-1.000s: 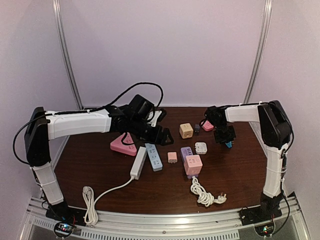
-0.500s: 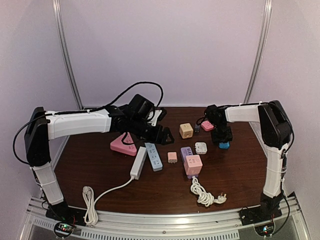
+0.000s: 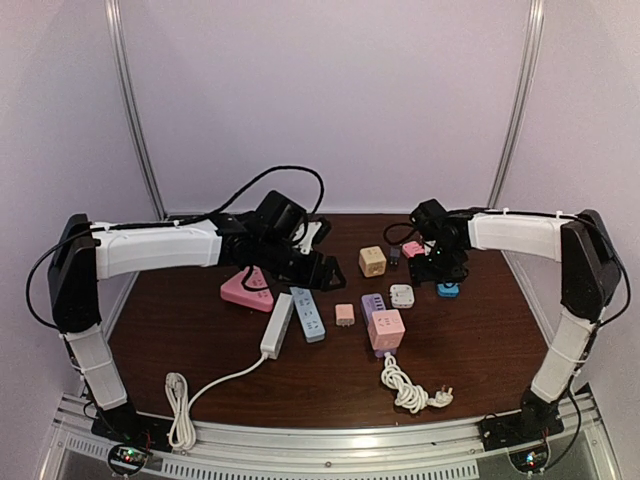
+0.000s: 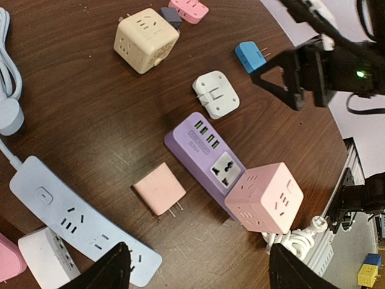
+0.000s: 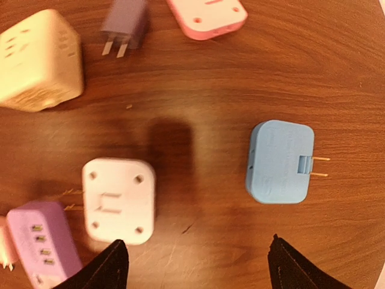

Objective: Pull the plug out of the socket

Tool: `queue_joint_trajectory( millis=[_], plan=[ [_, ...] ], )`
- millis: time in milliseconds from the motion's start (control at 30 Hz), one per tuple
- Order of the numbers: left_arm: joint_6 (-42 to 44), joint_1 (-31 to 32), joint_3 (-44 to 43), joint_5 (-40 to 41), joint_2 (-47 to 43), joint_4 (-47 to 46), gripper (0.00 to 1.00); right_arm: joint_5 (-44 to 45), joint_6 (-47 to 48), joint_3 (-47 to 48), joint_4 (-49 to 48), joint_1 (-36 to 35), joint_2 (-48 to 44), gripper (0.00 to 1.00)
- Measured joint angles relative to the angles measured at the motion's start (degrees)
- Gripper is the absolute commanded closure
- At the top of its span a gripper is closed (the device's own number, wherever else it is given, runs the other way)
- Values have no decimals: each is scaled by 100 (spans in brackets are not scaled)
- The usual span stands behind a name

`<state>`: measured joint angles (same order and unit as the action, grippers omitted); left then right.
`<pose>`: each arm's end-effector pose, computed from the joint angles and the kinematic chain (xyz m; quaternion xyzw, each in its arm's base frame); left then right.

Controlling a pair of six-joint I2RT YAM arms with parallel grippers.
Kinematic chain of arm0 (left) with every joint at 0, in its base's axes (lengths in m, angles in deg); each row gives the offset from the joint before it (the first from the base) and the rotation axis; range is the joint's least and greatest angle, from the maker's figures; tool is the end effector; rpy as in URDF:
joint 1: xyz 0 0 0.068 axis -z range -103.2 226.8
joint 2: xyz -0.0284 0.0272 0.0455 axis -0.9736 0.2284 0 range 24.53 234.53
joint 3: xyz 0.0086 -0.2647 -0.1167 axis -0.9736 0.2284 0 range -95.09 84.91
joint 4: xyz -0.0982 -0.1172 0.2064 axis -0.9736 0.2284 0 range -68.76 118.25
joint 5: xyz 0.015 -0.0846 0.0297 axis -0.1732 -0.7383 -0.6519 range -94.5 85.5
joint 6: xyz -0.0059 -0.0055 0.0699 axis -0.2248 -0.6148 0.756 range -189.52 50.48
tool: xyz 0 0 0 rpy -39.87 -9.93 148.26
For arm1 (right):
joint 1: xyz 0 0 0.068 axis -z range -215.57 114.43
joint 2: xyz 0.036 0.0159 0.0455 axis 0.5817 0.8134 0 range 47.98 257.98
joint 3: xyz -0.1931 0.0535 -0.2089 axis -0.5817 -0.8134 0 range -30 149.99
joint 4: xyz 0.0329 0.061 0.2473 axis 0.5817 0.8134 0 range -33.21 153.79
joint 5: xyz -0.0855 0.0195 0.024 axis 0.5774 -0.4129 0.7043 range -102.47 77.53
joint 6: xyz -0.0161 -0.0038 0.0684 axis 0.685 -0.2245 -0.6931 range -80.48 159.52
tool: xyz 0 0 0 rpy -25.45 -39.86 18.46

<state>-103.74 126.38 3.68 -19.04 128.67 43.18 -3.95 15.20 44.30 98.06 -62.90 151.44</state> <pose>0.2646 -0.3331 0.2565 0.1706 0.9012 -0.3414 0.2055 0.3311 0.1614 0.1990 -0.0132 0.9827 0.0079 0.1845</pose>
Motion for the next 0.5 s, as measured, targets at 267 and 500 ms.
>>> queue_joint_trajectory(
  millis=[267,500],
  plan=[
    [7,-210,608,0,-286,-101,20,-345,-610,-636,-11,-909,-1416,5],
    [4,-315,1032,-87,-586,-398,20,-466,-1397,-728,105,-1928,-1670,1]
  ],
)
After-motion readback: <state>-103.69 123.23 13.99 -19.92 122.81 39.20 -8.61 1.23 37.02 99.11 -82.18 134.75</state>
